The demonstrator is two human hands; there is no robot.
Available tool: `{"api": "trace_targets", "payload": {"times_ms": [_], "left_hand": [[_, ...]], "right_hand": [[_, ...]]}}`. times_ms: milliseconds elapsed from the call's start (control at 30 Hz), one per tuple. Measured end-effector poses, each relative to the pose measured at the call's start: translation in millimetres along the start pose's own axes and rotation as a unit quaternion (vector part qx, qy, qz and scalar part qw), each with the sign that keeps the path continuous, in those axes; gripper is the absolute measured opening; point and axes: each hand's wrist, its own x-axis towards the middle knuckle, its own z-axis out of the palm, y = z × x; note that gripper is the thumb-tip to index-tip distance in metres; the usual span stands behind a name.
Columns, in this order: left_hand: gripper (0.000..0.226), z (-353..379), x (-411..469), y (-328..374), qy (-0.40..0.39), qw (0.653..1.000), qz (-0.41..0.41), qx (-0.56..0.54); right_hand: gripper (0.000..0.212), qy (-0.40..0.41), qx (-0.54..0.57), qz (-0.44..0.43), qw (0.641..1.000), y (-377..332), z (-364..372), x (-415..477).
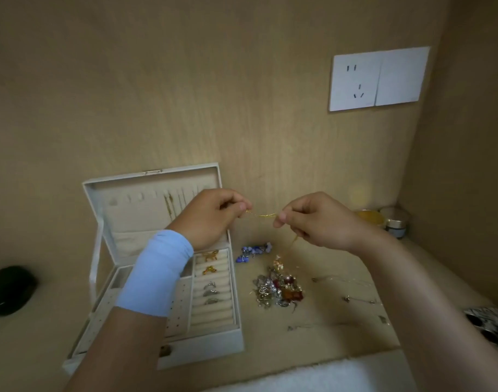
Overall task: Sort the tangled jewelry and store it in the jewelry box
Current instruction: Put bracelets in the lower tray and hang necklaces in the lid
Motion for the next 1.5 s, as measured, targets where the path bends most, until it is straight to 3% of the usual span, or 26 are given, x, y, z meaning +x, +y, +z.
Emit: {"api": "trace_targets", "payload": {"times_ms": [267,633,800,967,1133,1333,1500], "left_hand": [[0.019,-83,-47,-33,0.082,0.995,-0.017,-0.061],[0.023,-139,-77,-68,0.045,0.982,-0.082,-0.166],[0.022,-146,-77,-85,0.009,0.99,-0.096,-0.099],[0.021,-144,-77,-89,-0.086,0.988,-0.109,-0.063],[0.024,-142,-79,-89,-0.152,0.98,-0.106,-0.073],[0.041,-142,-73,-95,-0.012,0.981,-0.118,-0.152],[0.029,-133,-70,-97,-0.027,0.934,-0.108,-0.34]], "right_hand": [[0.027,-0.045,0.039,-0.065,0.996,-99,59,18],[0.027,-0.139,0.039,-0.014,0.989,-123,152,42],[0.024,-0.046,-0.002,-0.01,0.999,-114,167,55],[0.028,-0.013,0.192,-0.006,0.981,-110,168,60],[0.028,-0.031,0.282,-0.004,0.959,-103,164,63],[0.028,-0.002,0.175,0.031,0.984,-91,156,66],[0.028,-0.006,0.051,0.078,0.996,-84,147,65]]}}
